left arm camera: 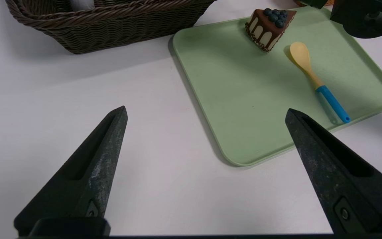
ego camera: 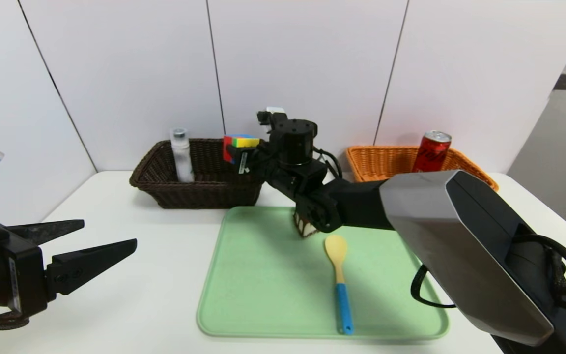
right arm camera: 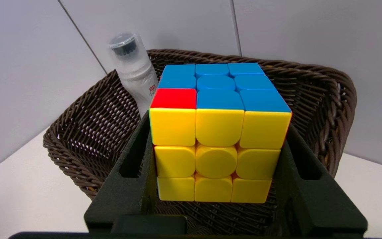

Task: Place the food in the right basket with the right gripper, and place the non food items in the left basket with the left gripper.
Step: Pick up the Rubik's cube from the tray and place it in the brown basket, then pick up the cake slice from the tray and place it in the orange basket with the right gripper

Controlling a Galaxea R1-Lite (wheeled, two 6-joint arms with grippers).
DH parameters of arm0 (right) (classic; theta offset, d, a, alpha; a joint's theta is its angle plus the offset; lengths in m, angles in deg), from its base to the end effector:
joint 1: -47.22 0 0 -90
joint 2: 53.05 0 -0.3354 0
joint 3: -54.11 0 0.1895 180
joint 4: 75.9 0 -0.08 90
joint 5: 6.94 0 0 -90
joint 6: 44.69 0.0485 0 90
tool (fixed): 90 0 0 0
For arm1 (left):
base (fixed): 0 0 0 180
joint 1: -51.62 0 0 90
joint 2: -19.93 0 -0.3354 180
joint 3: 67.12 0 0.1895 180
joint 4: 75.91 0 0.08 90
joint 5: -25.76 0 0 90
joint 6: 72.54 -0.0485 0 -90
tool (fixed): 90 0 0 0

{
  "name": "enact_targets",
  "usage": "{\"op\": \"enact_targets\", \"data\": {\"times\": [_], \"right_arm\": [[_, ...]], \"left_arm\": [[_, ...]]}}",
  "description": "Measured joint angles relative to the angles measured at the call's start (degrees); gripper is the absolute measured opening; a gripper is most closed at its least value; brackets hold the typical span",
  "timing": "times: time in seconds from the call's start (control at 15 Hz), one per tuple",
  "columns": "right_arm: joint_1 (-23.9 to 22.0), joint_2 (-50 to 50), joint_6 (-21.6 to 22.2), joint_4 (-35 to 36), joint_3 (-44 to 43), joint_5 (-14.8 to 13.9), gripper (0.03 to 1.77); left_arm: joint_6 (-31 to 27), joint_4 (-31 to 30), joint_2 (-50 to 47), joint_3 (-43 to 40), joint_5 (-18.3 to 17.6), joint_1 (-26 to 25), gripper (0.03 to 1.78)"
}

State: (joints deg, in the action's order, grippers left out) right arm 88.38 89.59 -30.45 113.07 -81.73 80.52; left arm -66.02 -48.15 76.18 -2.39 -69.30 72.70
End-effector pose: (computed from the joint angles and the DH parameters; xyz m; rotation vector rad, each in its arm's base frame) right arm 0.4404 0.3822 0.1860 0.2534 0.0481 0.6751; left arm 0.1125 -0.0479 0.2645 -0.0635 0.3613 -0.4321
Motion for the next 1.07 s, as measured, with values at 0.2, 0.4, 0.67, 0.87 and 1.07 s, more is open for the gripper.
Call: {"op": "enact_targets", "data": {"times": [0.2, 0.4, 0.67, 0.87, 1.07], "right_arm": [[-0.09, 0.66, -0.46, 0.5, -0.04, 0.15, 1.02], [-0.26, 0.66, -0.52, 0.52, -0.04, 0.17, 1.24], [-0.41, -1.02, -0.52, 0.22, -0.04, 0.04, 1.43], [-0.34, -7.63, -0.4, -3.61, -0.04, -0.79, 1.52], [-0.59, -16.68, 2.93, -19.88, 0.07, -3.11, 1.58]], "left_arm": [[0.01, 0.0, 0.01, -0.04, 0.0, 0.69, 1.69], [0.0, 0.0, 0.06, -0.09, 0.0, 0.88, 1.69], [0.01, 0.02, 0.06, 0.0, 0.0, 0.89, 1.69], [0.09, -0.09, 0.01, 0.0, 0.07, 0.89, 1.69], [0.09, -0.24, -0.13, -0.11, 0.1, 0.89, 1.69]]}}
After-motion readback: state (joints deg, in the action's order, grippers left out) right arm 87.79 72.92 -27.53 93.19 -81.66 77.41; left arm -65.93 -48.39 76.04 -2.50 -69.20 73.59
